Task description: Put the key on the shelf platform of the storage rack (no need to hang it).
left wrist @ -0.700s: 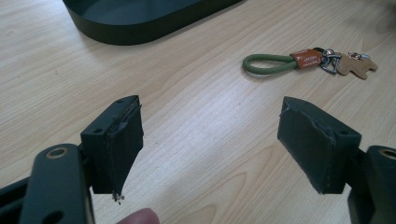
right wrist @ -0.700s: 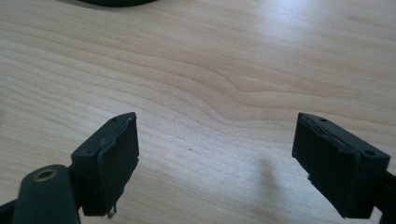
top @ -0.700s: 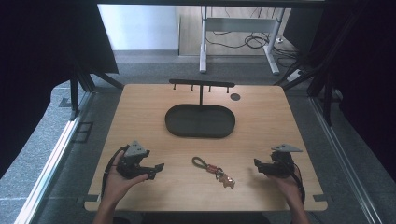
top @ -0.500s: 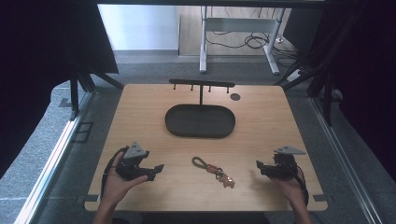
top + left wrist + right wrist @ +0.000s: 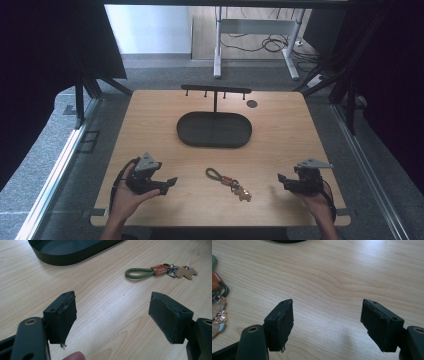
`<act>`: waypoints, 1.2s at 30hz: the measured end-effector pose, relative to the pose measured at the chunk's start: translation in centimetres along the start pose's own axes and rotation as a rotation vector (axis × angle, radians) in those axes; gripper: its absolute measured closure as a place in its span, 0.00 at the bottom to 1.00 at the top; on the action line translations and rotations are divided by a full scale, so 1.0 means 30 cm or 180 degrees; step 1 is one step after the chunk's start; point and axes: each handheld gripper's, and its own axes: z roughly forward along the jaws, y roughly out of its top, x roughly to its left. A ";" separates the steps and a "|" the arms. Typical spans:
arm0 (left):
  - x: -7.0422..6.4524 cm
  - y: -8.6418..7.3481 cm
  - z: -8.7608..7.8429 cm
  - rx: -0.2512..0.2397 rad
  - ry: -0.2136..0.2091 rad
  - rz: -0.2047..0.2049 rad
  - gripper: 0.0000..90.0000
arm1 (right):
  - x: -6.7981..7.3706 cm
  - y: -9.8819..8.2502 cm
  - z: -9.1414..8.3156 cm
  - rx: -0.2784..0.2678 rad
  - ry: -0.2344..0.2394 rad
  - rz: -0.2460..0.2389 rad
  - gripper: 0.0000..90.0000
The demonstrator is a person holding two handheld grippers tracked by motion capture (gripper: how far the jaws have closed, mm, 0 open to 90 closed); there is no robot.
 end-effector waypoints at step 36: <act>-0.003 0.001 -0.019 -0.0035 -0.0008 -0.0018 0.25 | 0.115 0.154 -0.054 0.0062 0.0327 -0.0449 0.36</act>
